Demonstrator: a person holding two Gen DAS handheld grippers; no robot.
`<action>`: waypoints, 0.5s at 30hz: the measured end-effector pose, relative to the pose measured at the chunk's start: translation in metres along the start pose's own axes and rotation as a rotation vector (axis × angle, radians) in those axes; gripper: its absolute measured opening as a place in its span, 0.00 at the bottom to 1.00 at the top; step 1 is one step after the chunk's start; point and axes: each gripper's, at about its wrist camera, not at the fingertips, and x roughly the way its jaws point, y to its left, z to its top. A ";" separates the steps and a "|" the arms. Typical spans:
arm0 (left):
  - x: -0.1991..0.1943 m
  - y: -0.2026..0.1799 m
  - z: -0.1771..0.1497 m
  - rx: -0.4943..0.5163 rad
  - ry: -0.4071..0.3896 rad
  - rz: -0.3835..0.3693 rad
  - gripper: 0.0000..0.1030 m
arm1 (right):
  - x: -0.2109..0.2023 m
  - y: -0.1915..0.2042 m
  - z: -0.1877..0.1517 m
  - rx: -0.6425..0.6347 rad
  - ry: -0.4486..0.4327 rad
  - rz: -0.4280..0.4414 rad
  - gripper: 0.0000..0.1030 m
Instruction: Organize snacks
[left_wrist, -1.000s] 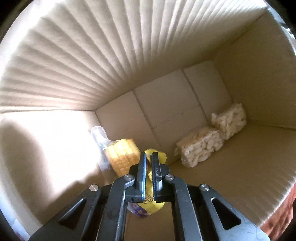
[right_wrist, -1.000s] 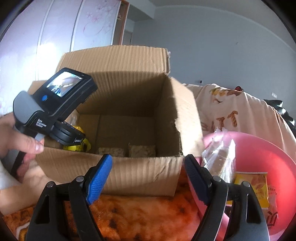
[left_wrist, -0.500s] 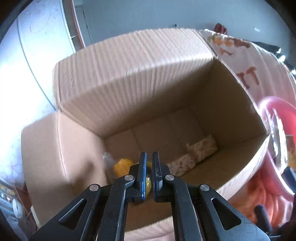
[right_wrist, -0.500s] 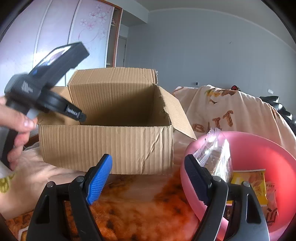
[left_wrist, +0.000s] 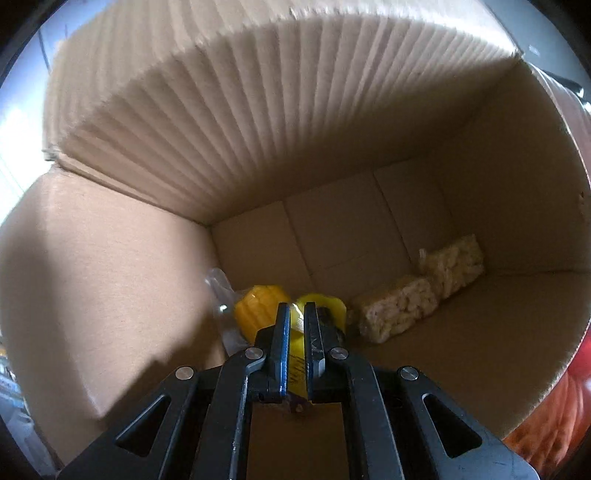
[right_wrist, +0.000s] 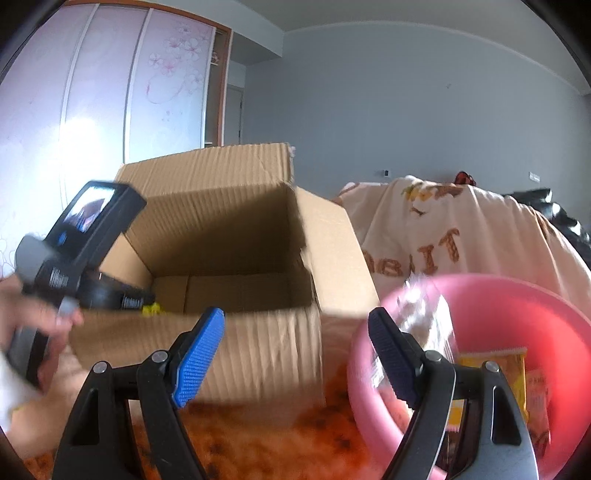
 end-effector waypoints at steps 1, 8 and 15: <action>0.001 -0.004 -0.003 0.012 0.012 -0.009 0.01 | 0.004 0.003 0.004 -0.013 -0.001 0.006 0.77; 0.007 -0.013 -0.015 0.055 0.095 -0.061 0.01 | 0.049 0.032 0.014 -0.114 0.091 0.025 0.84; 0.004 -0.015 -0.016 0.063 0.131 -0.081 0.01 | 0.065 0.044 -0.005 -0.191 0.184 0.066 0.86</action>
